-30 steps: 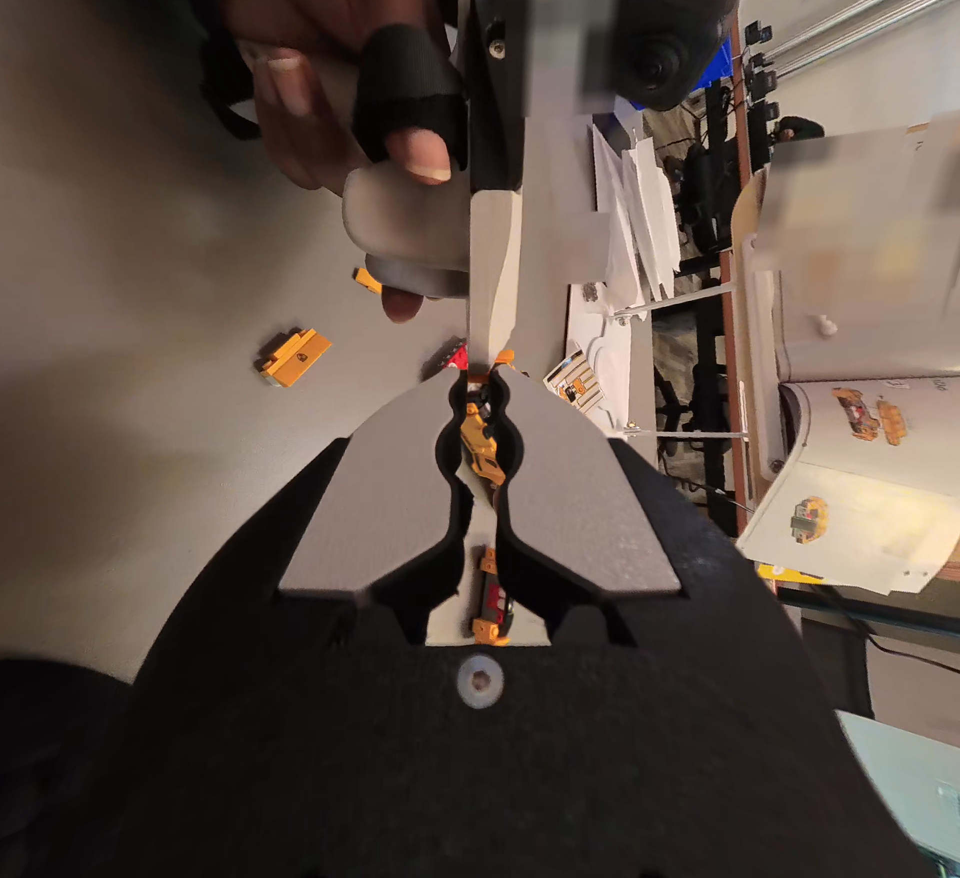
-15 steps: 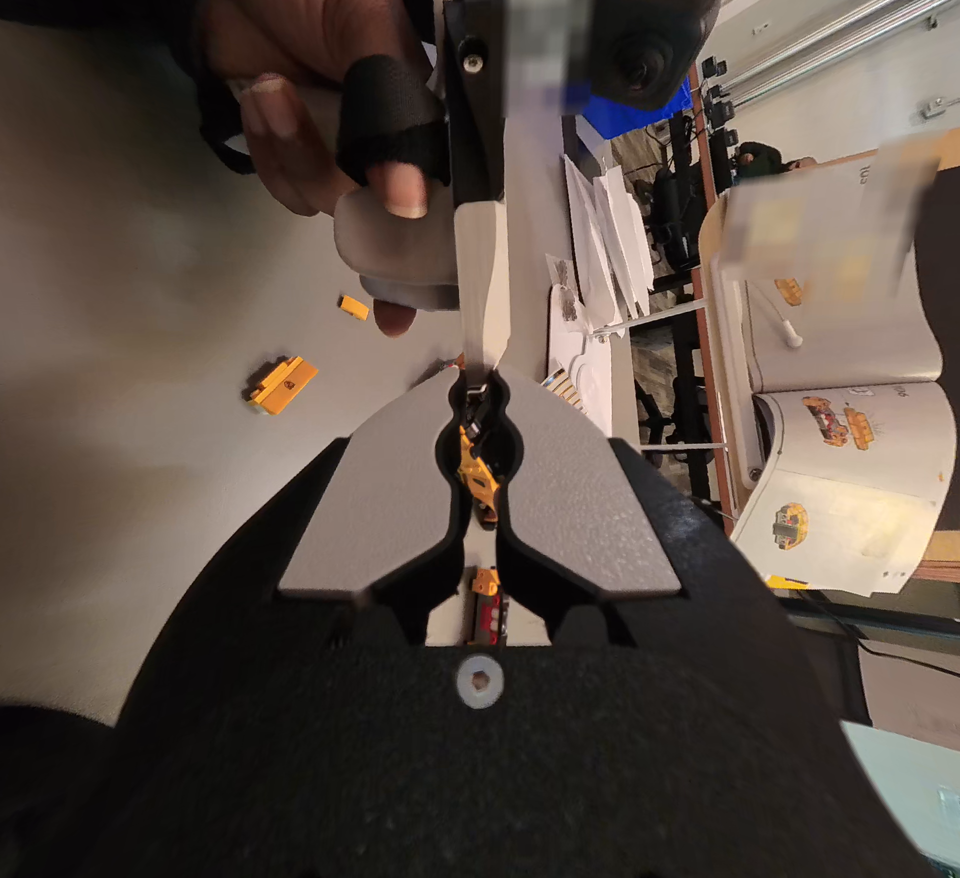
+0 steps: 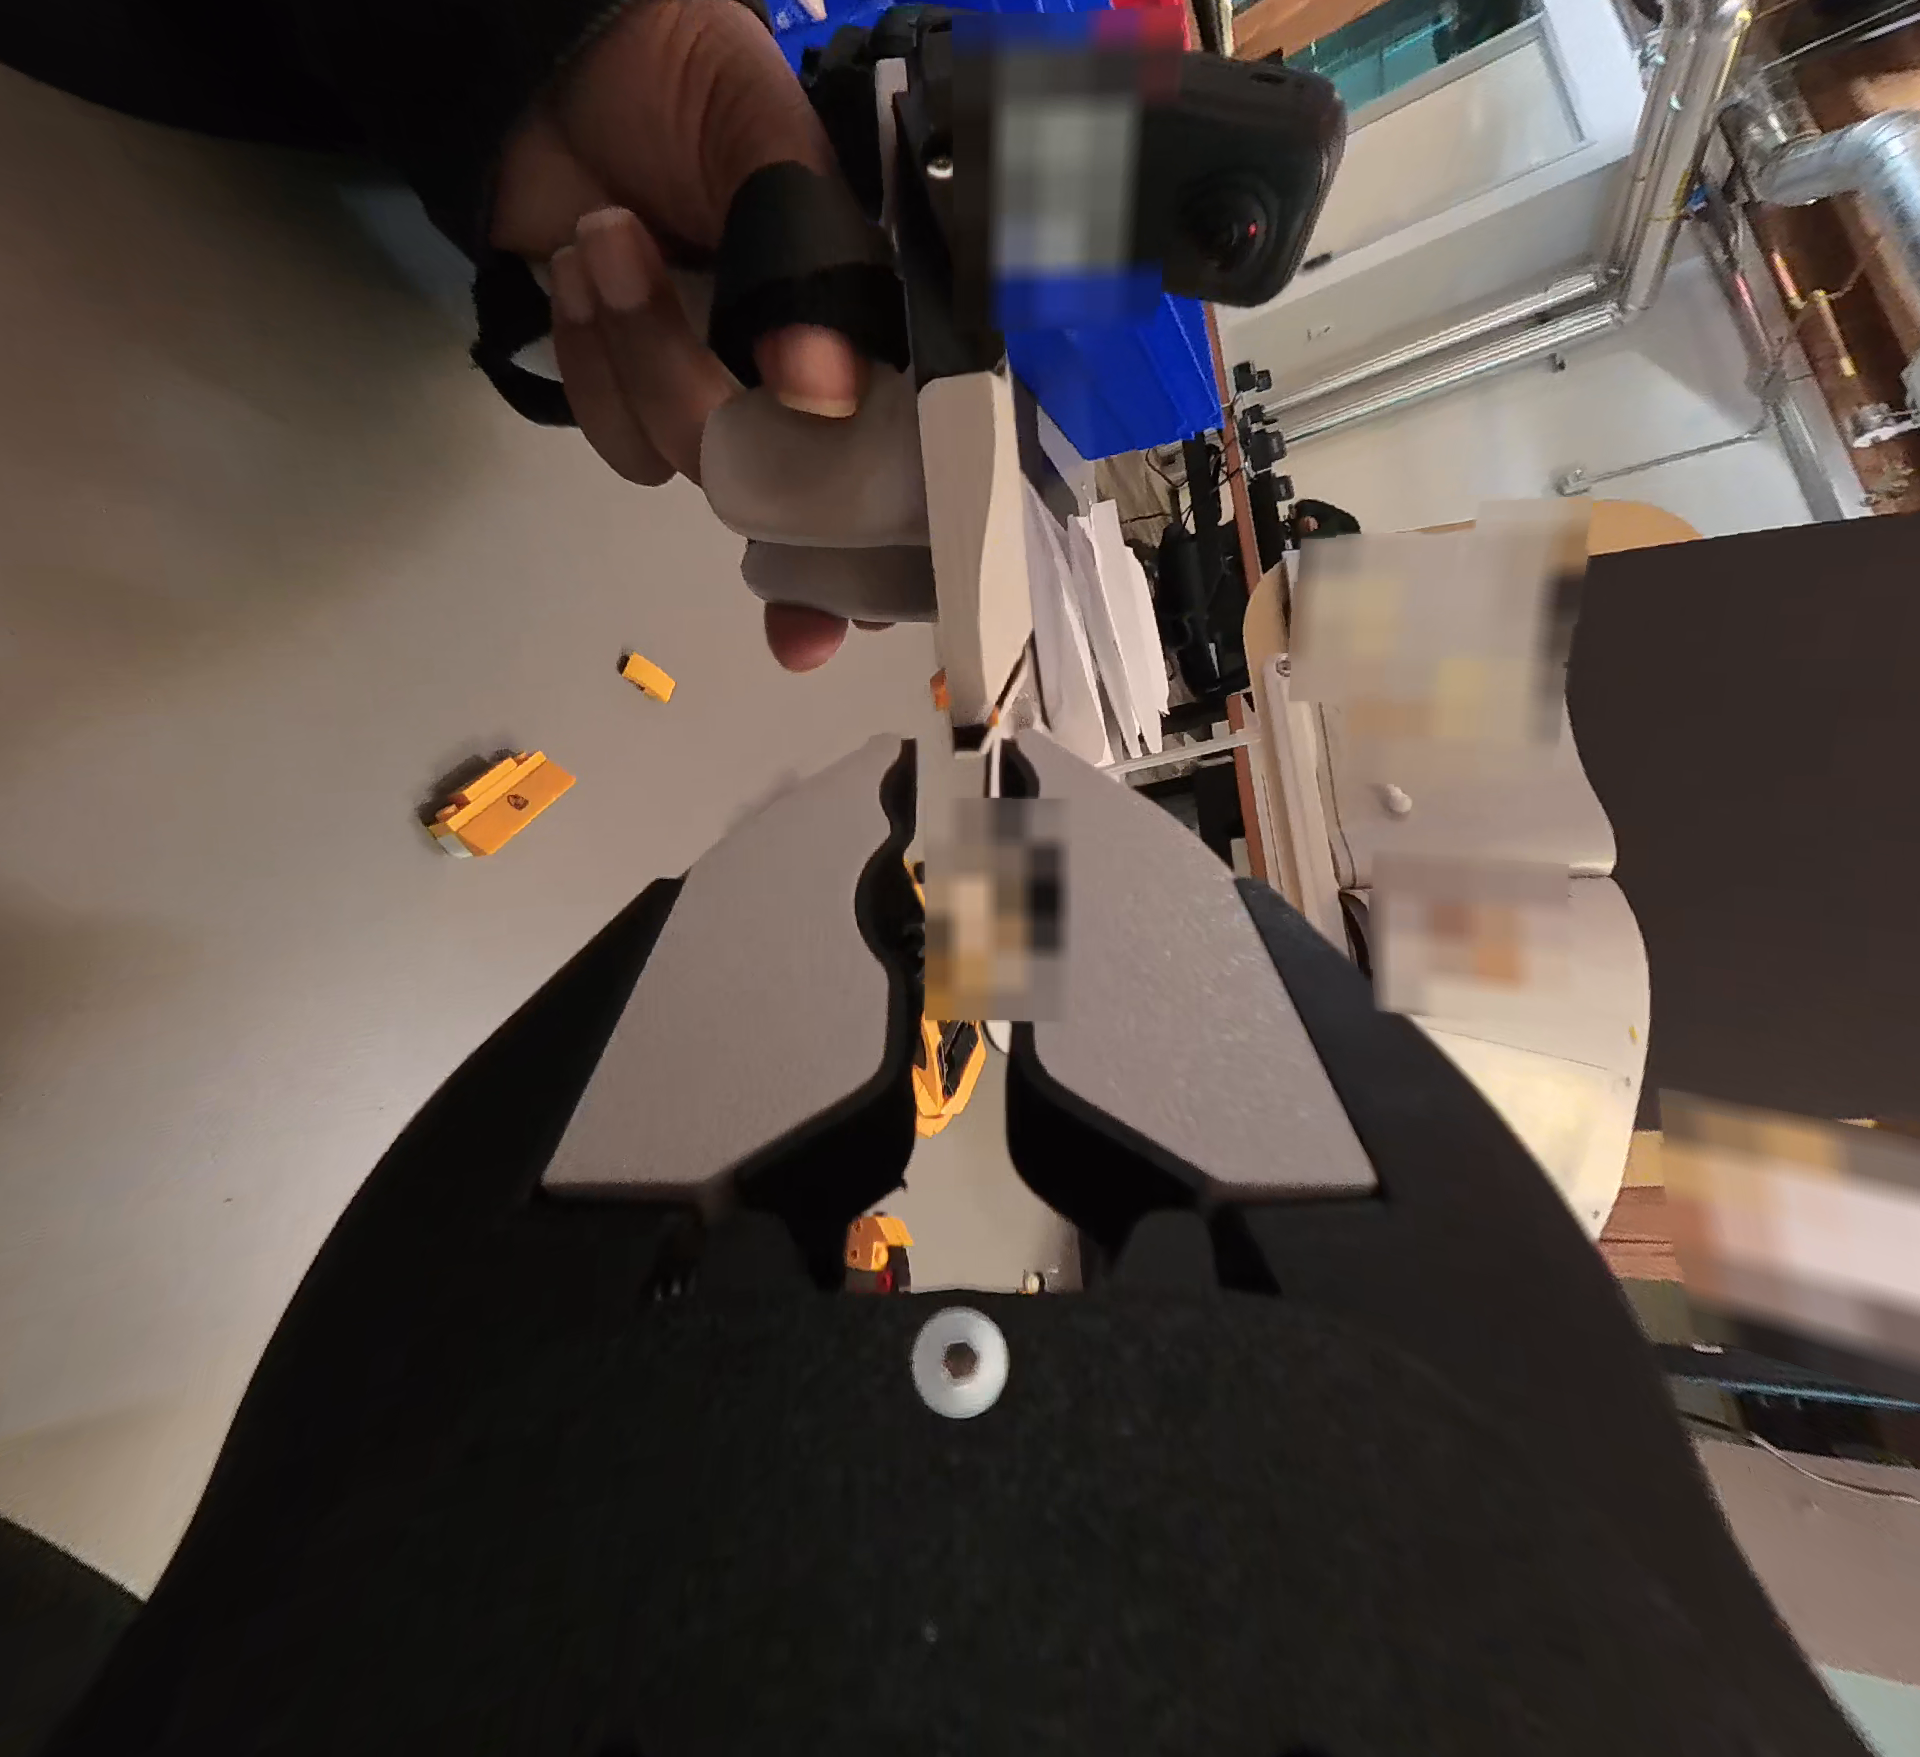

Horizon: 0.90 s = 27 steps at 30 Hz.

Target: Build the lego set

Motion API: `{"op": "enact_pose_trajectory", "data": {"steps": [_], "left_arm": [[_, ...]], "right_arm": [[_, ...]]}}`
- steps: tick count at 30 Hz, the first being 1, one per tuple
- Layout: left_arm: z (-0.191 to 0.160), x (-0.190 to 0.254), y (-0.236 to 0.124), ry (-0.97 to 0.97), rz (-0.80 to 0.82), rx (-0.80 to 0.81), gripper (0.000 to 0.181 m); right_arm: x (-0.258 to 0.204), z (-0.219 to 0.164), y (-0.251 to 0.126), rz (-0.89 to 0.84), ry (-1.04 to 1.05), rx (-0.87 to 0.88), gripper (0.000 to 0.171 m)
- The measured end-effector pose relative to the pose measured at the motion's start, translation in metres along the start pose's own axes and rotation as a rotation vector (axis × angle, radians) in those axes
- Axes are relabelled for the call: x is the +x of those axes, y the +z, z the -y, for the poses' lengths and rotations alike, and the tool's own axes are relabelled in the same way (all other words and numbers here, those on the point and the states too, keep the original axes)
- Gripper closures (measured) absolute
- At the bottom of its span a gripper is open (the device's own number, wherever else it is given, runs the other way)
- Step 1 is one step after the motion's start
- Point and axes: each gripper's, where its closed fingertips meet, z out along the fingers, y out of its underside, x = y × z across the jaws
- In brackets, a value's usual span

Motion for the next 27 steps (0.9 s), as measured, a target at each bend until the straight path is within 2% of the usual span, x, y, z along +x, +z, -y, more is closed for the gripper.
{"op": "enact_pose_trajectory", "data": {"steps": [5, 9, 15, 19, 27], "left_arm": [[0.011, 0.008, -0.002, 0.030, -0.034, 0.078, 0.172], [0.021, 0.014, -0.004, 0.040, -0.053, 0.160, 0.172], [0.030, 0.009, -0.003, -0.221, -0.109, 0.311, 0.172], [0.030, 0.001, -0.004, -0.406, -0.143, 0.375, 0.172], [0.025, -0.015, -0.003, -0.606, -0.111, 0.433, 0.173]], "right_arm": [[0.009, 0.007, -0.003, -0.084, 0.062, 0.068, 0.153], [0.019, 0.019, -0.004, -0.221, 0.146, 0.135, 0.151], [0.030, 0.020, 0.003, -0.317, 0.292, 0.158, 0.147], [0.028, 0.013, 0.010, -0.261, 0.404, 0.154, 0.153], [0.022, 0.001, 0.017, -0.123, 0.619, 0.179, 0.159]]}}
